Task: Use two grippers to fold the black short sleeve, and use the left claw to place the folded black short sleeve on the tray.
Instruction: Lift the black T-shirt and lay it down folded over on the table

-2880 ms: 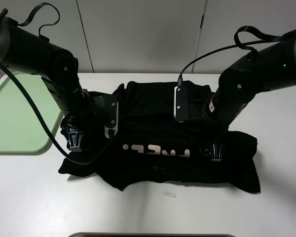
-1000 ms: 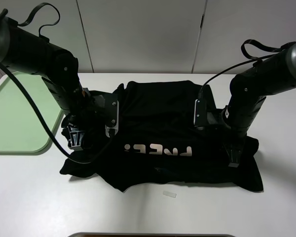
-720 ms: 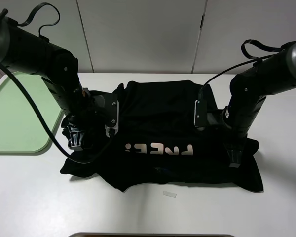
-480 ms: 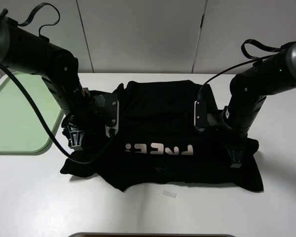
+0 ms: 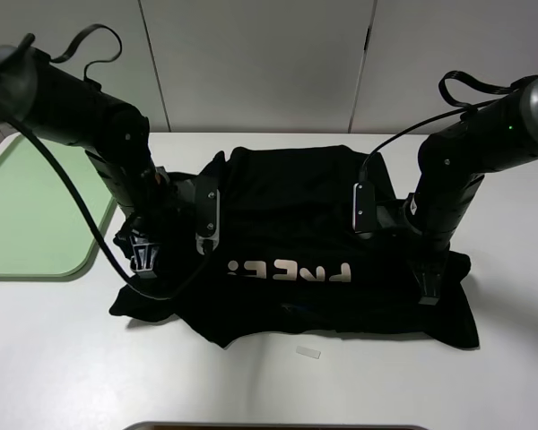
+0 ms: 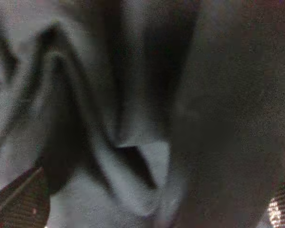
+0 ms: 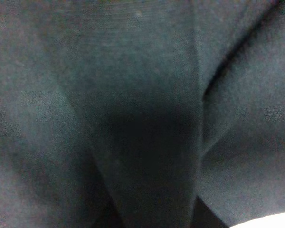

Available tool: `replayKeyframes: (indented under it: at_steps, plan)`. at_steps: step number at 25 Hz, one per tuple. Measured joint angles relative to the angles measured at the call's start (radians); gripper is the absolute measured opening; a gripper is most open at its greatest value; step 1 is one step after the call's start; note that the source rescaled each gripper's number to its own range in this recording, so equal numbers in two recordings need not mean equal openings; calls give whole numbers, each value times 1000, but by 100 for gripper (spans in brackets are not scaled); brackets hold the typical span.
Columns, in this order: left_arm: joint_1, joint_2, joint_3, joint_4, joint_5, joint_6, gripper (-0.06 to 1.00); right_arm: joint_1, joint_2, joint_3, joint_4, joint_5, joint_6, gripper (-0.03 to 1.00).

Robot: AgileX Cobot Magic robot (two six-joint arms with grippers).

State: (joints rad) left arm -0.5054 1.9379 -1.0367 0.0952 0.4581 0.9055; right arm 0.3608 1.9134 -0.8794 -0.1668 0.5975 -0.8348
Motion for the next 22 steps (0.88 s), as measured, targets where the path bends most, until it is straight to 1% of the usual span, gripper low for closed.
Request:
replayKeyframes:
  at_steps: [3, 5, 7, 8, 9, 13, 14, 15, 16, 17, 20, 22]
  plan:
    - [-2, 22, 1, -5, 6, 0, 87, 0, 0, 0, 1, 0, 0, 0]
    - [-2, 25, 1, -5, 6, 0, 82, 0, 0, 0, 1, 0, 0, 0]
    - [-2, 27, 1, -5, 6, 0, 74, 0, 0, 0, 2, 0, 0, 0]
    - [-2, 28, 1, -5, 6, 0, 66, 0, 0, 0, 2, 0, 0, 0]
    - [-2, 28, 1, -5, 5, 0, 53, 0, 0, 0, 2, 0, 0, 0]
    - [-2, 28, 1, -5, 5, 0, 12, 0, 0, 0, 2, -1, 0, 0]
    - [-2, 28, 1, -5, 5, 0, 6, 0, 0, 0, 3, -1, 0, 0]
    - [-2, 28, 1, -5, 5, 0, 6, 0, 0, 0, 3, -1, 0, 0]
    - [-2, 28, 1, -5, 5, 0, 2, 0, 0, 0, 4, -1, 0, 0]
    - [-2, 28, 1, -5, 5, 0, 1, 0, 0, 0, 5, -1, 0, 0]
    - [-2, 28, 1, -11, 5, -9, 1, 0, 0, 0, 5, -2, 0, 0]
    - [-2, 28, 1, -34, 4, -35, 0, 0, 0, 0, 6, -4, 0, 0]
